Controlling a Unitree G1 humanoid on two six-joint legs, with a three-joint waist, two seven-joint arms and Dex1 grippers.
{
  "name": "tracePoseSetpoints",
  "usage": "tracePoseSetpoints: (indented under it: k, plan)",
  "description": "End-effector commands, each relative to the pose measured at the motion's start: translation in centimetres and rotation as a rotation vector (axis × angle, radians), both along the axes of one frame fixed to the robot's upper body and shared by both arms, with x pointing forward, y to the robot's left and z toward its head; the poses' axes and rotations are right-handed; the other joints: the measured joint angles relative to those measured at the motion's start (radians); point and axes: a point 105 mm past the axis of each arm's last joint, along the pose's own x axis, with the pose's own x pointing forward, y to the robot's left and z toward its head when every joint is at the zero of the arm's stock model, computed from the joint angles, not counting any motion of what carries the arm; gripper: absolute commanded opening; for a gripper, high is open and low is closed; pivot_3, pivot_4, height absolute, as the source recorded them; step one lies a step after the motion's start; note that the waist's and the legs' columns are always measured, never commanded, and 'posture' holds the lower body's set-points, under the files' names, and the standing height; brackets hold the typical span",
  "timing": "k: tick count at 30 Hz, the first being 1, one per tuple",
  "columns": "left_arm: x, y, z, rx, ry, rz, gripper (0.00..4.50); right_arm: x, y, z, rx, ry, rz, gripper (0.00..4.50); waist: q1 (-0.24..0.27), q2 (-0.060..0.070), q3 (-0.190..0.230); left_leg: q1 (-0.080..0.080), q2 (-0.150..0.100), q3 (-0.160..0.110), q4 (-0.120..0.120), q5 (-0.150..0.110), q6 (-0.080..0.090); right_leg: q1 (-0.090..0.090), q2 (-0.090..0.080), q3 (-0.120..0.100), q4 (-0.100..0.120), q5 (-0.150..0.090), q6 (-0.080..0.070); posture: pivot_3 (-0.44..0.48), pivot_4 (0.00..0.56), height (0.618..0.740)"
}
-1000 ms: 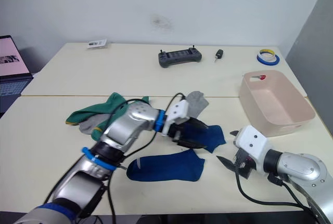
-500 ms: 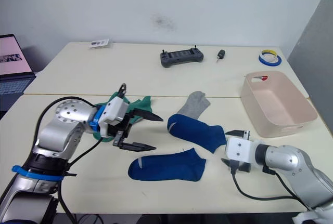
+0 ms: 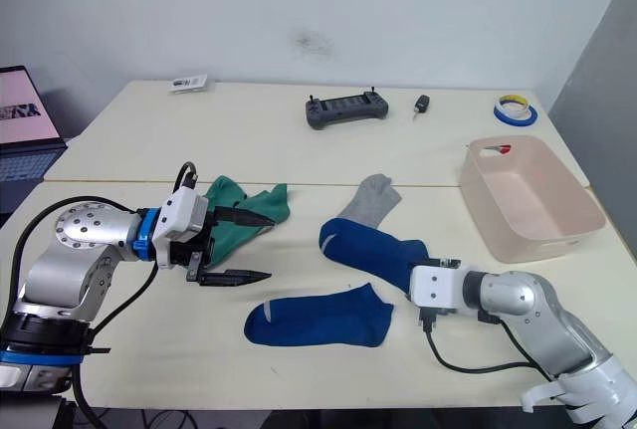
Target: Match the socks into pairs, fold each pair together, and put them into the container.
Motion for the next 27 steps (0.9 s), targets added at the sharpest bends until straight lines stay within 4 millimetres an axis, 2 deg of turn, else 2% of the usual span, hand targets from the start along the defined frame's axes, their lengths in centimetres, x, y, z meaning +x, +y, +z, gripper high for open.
tracePoseSetpoints:
  k: [1,4,12,16,20,27]
  plan:
    - [0.9,-0.6,0.0,0.035,-0.060,-0.003,4.50,0.3,0.0,0.4,0.003,-0.011,0.001,1.12,0.000,0.000,0.000,0.000,0.000,0.000,0.000,0.000,0.000,0.000,0.000,0.000,0.000,0.000,0.000,0.000,0.150,0.740]
    - [2.0,-1.2,-1.0,0.080,-0.105,-0.022,4.50,0.2,0.1,0.5,0.025,0.001,-0.005,0.04,0.001,0.000,0.000,0.000,0.000,0.000,0.001,0.000,0.000,0.000,0.000,0.000,0.001,0.000,0.000,0.000,0.150,0.740]
    - [5.1,-4.0,-2.8,0.138,-0.381,-0.124,4.50,-0.7,0.2,1.5,0.106,0.051,-0.018,0.01,0.004,0.000,0.000,-0.002,-0.001,0.000,0.008,-0.002,0.003,0.000,0.000,-0.001,0.003,0.000,0.000,0.000,0.150,0.740]
    - [5.7,-5.3,-3.4,0.139,-0.468,-0.182,4.50,-0.9,0.1,1.7,0.112,0.063,-0.028,0.01,0.003,0.000,0.000,-0.002,-0.001,0.001,0.010,-0.002,0.004,0.000,0.000,-0.001,0.004,0.000,0.000,0.000,0.150,0.740]
    - [6.0,-6.0,-4.4,0.220,-0.608,-0.263,4.50,-0.9,0.2,1.7,0.121,0.066,-0.036,0.01,0.001,0.000,0.000,-0.002,-0.002,0.002,0.011,-0.002,0.004,-0.001,0.001,-0.001,0.005,0.000,0.000,0.000,0.150,0.740]
    - [6.9,-6.6,-4.9,0.259,-0.714,-0.263,4.50,-1.0,0.3,1.8,0.128,0.069,-0.038,0.01,0.002,0.000,0.000,-0.002,-0.003,0.002,0.011,-0.003,0.004,-0.001,0.001,-0.001,0.005,0.000,0.000,0.000,0.150,0.740]
